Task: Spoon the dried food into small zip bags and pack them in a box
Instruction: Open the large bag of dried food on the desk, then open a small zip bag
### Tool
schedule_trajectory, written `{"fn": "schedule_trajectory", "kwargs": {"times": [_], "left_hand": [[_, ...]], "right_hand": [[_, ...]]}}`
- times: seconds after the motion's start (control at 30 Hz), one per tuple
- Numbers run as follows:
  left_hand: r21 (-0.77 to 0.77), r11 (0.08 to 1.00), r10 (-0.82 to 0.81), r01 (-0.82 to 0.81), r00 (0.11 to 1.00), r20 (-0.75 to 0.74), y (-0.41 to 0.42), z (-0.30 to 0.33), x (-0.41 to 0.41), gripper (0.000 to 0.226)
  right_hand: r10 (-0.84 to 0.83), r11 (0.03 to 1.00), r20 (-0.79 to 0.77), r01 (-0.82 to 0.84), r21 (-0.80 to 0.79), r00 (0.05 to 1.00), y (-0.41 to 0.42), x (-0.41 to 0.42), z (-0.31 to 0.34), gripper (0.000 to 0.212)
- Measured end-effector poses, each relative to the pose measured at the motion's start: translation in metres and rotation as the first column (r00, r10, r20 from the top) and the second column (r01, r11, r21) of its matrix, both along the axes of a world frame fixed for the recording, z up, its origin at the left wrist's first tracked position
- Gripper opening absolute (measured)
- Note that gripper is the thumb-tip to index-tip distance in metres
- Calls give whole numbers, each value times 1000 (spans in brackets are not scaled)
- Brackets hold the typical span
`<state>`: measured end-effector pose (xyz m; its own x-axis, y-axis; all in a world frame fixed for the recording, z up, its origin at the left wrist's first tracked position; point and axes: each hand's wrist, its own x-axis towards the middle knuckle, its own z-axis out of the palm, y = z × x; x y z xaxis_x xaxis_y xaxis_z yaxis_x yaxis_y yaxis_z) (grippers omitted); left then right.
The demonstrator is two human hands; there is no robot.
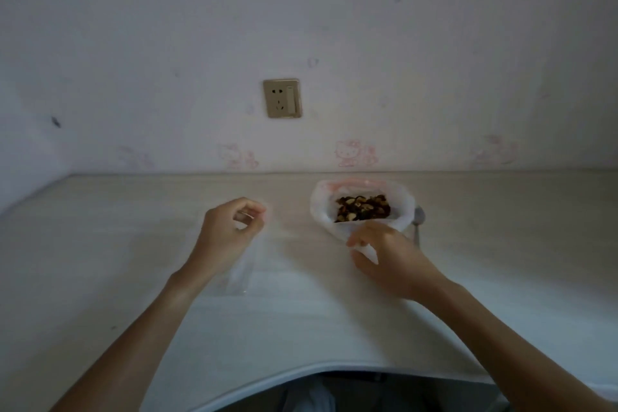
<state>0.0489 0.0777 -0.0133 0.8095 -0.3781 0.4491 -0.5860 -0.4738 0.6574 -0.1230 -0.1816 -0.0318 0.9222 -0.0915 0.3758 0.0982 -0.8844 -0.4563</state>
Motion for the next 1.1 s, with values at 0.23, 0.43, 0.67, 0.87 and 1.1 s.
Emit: {"fn": "schedule_trajectory", "kwargs": {"times": [0.23,0.43,0.67,0.87,1.1], "left_hand": [[391,882,257,-264,964,72,59,-23,24,42],[298,897,299,-328,944,137,63,-44,26,14],[-29,956,293,-293,939,180,62,-24,17,9],[-96,976,218,-196,905,365,31,13,-11,17],[-38,999,-3,24,883,469,-25,14,-54,23]], "right_hand": [[65,994,-14,-66,-89,998,7,8,-16,9],[65,995,44,-62,-76,997,10,6,-20,3],[58,998,13,-58,-17,998,11,5,-14,6],[64,927,48,-77,368,997,36,17,23,32],[26,552,-29,10,834,999,44,30,61,50]]}}
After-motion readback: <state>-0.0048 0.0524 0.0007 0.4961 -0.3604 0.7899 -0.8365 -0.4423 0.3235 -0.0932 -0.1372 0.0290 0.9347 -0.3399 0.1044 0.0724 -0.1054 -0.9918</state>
